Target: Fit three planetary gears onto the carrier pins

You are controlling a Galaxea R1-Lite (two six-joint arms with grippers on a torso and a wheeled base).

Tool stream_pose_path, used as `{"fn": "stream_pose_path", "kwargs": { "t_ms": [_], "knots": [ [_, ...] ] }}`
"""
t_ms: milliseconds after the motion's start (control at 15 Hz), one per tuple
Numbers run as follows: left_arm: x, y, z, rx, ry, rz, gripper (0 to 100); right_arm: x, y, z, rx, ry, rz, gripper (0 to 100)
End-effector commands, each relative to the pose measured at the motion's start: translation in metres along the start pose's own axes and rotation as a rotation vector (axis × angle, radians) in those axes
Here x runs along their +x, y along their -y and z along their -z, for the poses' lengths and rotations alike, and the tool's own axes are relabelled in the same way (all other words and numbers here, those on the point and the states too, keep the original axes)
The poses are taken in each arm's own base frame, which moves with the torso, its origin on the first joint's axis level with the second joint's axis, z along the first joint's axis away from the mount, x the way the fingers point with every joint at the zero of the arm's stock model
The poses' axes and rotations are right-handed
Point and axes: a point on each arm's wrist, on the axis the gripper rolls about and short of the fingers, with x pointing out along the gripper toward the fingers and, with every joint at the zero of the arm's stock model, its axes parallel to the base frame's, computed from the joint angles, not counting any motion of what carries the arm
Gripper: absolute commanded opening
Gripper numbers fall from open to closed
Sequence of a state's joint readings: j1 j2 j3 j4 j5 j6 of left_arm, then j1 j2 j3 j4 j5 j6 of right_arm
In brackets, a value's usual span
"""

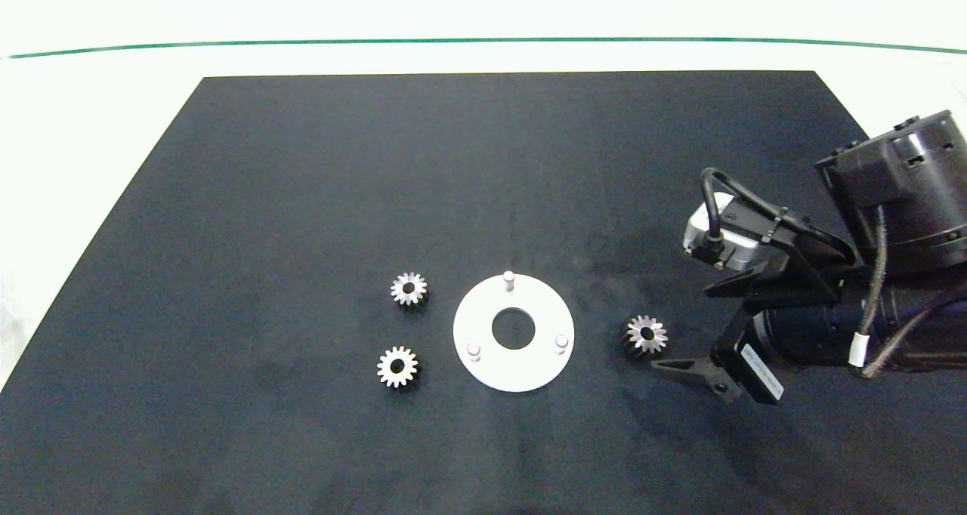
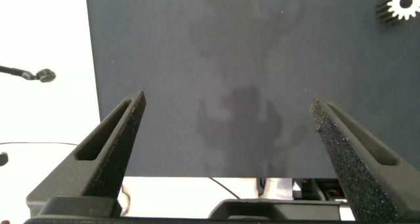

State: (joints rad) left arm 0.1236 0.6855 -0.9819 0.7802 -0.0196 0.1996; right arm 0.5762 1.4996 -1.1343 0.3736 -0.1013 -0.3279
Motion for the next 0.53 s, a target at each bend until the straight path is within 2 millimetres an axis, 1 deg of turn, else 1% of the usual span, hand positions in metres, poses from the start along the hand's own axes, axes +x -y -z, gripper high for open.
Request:
{"fn": "stream_pose_path", "kwargs": {
  "t_ms": [67, 333, 400, 533],
  "knots": [
    [-0.011, 0.002, 0.008, 0.001, 0.022, -0.009, 100, 0.018, -0.002, -0.001, -0.014, -0.047, -0.009, 100],
    [-0.014, 0.002, 0.012, 0.003, 0.015, -0.021, 100, 0.029, 0.003, 0.001, 0.003, -0.077, -0.002, 100],
    [-0.015, 0.002, 0.012, 0.003, 0.017, -0.021, 100, 0.038, 0.008, 0.002, 0.018, -0.098, 0.006, 100],
    [-0.017, 0.002, 0.013, 0.005, 0.028, -0.022, 100, 0.048, 0.015, 0.003, 0.037, -0.119, 0.014, 100]
  ]
}}
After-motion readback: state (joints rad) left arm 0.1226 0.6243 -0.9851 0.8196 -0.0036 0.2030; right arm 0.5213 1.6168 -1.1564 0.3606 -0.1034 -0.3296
